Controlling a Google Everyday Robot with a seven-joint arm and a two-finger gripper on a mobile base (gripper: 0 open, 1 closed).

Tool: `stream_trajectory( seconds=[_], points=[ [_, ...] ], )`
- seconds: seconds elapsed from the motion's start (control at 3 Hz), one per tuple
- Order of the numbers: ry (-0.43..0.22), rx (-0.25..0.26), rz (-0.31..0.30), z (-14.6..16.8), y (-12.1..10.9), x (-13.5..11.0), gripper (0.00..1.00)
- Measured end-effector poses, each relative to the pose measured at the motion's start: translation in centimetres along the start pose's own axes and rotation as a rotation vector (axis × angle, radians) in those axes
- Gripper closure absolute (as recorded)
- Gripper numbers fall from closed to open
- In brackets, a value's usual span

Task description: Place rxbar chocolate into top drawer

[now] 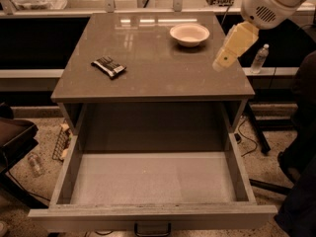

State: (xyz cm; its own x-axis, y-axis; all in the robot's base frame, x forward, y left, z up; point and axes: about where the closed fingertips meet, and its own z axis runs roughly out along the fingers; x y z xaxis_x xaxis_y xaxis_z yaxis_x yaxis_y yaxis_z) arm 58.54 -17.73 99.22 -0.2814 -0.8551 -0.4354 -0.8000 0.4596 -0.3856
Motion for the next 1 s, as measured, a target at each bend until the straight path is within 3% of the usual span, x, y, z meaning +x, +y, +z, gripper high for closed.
stream_trajectory(
  seconds=[0.33, 0.67, 1.0],
  points=[
    [-0.029, 0.05, 0.084, 2.5, -1.8, -1.0, 0.0],
    [-0.157, 0.059, 0.158, 6.8, -1.5, -2.7, 0.0],
    [-0.279, 0.098, 0.161, 8.7, -2.5, -5.6, 0.0]
  ],
)
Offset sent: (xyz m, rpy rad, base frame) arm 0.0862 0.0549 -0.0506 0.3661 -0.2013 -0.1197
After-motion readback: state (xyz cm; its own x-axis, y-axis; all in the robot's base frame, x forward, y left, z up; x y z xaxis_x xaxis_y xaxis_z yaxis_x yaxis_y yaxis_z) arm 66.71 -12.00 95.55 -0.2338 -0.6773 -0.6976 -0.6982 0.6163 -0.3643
